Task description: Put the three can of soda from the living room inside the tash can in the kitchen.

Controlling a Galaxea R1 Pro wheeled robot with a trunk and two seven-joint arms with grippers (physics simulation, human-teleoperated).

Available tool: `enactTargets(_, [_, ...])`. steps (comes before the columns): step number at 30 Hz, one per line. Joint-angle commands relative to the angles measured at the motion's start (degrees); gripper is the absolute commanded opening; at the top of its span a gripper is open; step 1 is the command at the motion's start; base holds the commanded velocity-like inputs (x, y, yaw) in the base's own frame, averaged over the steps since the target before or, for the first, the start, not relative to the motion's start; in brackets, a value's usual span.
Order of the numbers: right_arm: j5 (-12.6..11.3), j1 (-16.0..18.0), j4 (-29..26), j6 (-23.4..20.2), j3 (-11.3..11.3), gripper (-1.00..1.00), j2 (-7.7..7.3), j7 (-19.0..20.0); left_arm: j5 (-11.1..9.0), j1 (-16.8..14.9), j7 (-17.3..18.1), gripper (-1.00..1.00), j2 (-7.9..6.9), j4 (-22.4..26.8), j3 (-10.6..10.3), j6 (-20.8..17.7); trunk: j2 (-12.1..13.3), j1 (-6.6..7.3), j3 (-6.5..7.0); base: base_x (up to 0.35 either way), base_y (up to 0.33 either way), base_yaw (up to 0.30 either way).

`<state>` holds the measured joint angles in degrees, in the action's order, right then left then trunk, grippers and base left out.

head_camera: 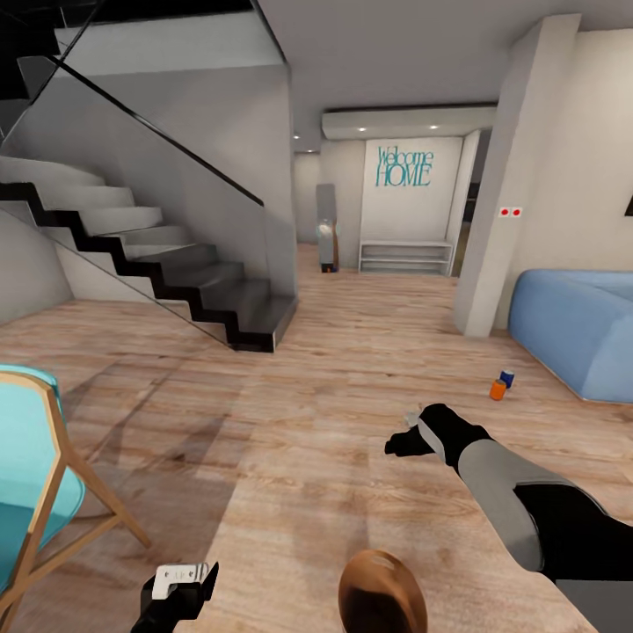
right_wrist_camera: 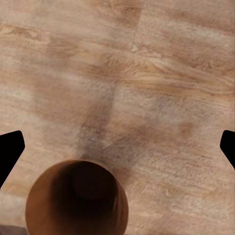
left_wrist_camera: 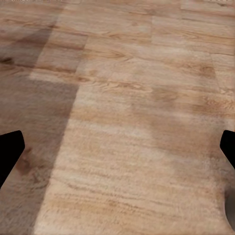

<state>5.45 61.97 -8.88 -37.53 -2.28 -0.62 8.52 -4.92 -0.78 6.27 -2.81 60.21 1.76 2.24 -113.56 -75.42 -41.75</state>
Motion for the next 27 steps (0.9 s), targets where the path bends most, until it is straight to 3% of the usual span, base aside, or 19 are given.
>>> enactTargets(1, [0.00, 0.00, 0.00, 0.00, 0.00, 1.00, 0.02, 0.00, 0.00, 0.02, -0.01, 1.00, 0.00, 0.00, 0.00, 0.01, 0.00, 0.00, 0.00, 0.039, 0.000, 0.000])
enactTargets(16, [-0.10, -0.01, -0.08, -0.03, 0.21, 1.00, -0.11, -0.05, -0.03, 0.08, -0.20, 1.00, 0.09, 0.00, 0.05, 0.04, 0.00, 0.00, 0.00, 0.005, 0.000, 0.000])
enactTargets(27, [-0.51, -0.01, -0.03, -0.37, 0.36, 1.00, -0.47, 0.16, 0.00, 0.08, -0.20, 1.00, 0.09, 0.00, 0.09, -0.04, -4.41, -2.42, -1.97, 0.000, 0.000, 0.000])
